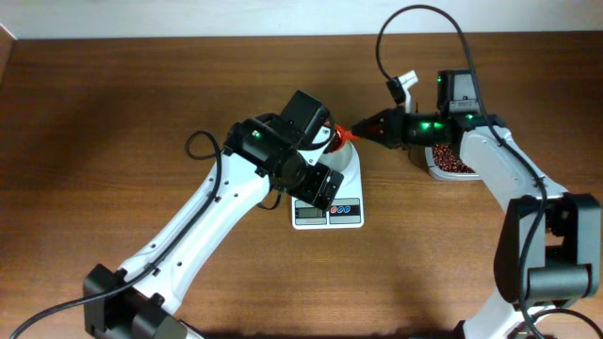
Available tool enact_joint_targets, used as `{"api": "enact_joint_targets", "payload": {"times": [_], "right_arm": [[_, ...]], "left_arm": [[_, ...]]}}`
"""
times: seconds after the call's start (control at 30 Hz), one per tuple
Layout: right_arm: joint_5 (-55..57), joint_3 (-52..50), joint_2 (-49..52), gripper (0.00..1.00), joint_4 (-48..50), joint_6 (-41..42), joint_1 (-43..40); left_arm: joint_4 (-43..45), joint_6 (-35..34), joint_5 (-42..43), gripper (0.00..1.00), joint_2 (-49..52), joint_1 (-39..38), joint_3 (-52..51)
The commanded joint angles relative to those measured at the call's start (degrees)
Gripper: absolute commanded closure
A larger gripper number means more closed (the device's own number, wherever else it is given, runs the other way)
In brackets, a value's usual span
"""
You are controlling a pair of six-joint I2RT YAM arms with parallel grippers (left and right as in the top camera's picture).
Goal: Scoop item into bowl and weigh 50g on scale
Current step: 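Carry the filled scoop with the right gripper over the white bowl, then tip the scoop with the right gripper to pour beans into the bowl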
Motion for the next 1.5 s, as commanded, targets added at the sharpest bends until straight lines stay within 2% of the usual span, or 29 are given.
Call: {"api": "enact_joint_targets", "payload": {"times": [0.0, 0.1, 0.23, 0.37, 0.5, 0.57, 0.67, 0.73, 0.8, 0.87, 1.0, 1.1, 1.17, 1.23, 1.37, 1.47], "right_arm": [[0.8, 1.9, -0.6, 0.96, 0.5, 0.5, 1.1], [8.1, 2.4, -4.1, 0.96, 0.3, 0.5, 2.7], [16.5, 2.4, -9.8, 0.96, -2.1, -4.1, 4.8], [23.6, 2.5, -13.2, 0.96, -5.6, -14.0, 7.3], [36.8, 5.8, -13.5, 0.96, -10.7, -27.5, 11.9], [37.8, 7.0, -13.5, 0.96, -11.1, -36.4, 13.5], [39.7, 7.0, -13.5, 0.96, -11.1, -44.0, 13.7], [39.0, 7.0, -13.5, 0.96, -11.6, -43.5, 14.1], [41.2, 7.0, -13.5, 0.96, -13.6, -46.4, 15.2], [36.5, 7.0, -13.5, 0.96, -13.7, -47.1, 15.3], [35.6, 7.0, -13.5, 0.96, -12.7, -46.6, 15.3], [35.9, 7.0, -13.5, 0.96, -11.9, -39.4, 14.6], [34.7, 7.0, -13.5, 0.96, -12.0, -38.9, 14.4], [38.3, 7.0, -13.5, 0.96, -11.9, -38.8, 14.3], [34.0, 7.0, -13.5, 0.96, -10.6, -18.6, 8.0], [31.7, 7.0, -13.5, 0.96, -16.0, -11.9, -1.2]], "left_arm": [[0.1, 0.1, -0.2, 0.01, 0.0, -0.1, 0.9], [0.1, 0.1, -0.2, 0.01, 0.0, -0.1, 0.9], [0.1, 0.1, -0.2, 0.01, 0.0, -0.1, 0.9], [0.1, 0.1, -0.2, 0.01, 0.0, -0.1, 0.9], [0.1, 0.1, -0.2, 0.01, 0.0, -0.1, 0.9], [0.1, 0.1, -0.2, 0.01, 0.0, -0.1, 0.9], [0.1, 0.1, -0.2, 0.01, 0.0, -0.1, 0.9], [0.1, 0.1, -0.2, 0.01, 0.0, -0.1, 0.9], [0.1, 0.1, -0.2, 0.01, 0.0, -0.1, 0.9], [0.1, 0.1, -0.2, 0.01, 0.0, -0.1, 0.9], [0.1, 0.1, -0.2, 0.01, 0.0, -0.1, 0.9], [0.1, 0.1, -0.2, 0.01, 0.0, -0.1, 0.9], [0.1, 0.1, -0.2, 0.01, 0.0, -0.1, 0.9], [0.1, 0.1, -0.2, 0.01, 0.0, -0.1, 0.9], [0.1, 0.1, -0.2, 0.01, 0.0, -0.1, 0.9], [0.1, 0.1, -0.2, 0.01, 0.0, -0.1, 0.9]]}}
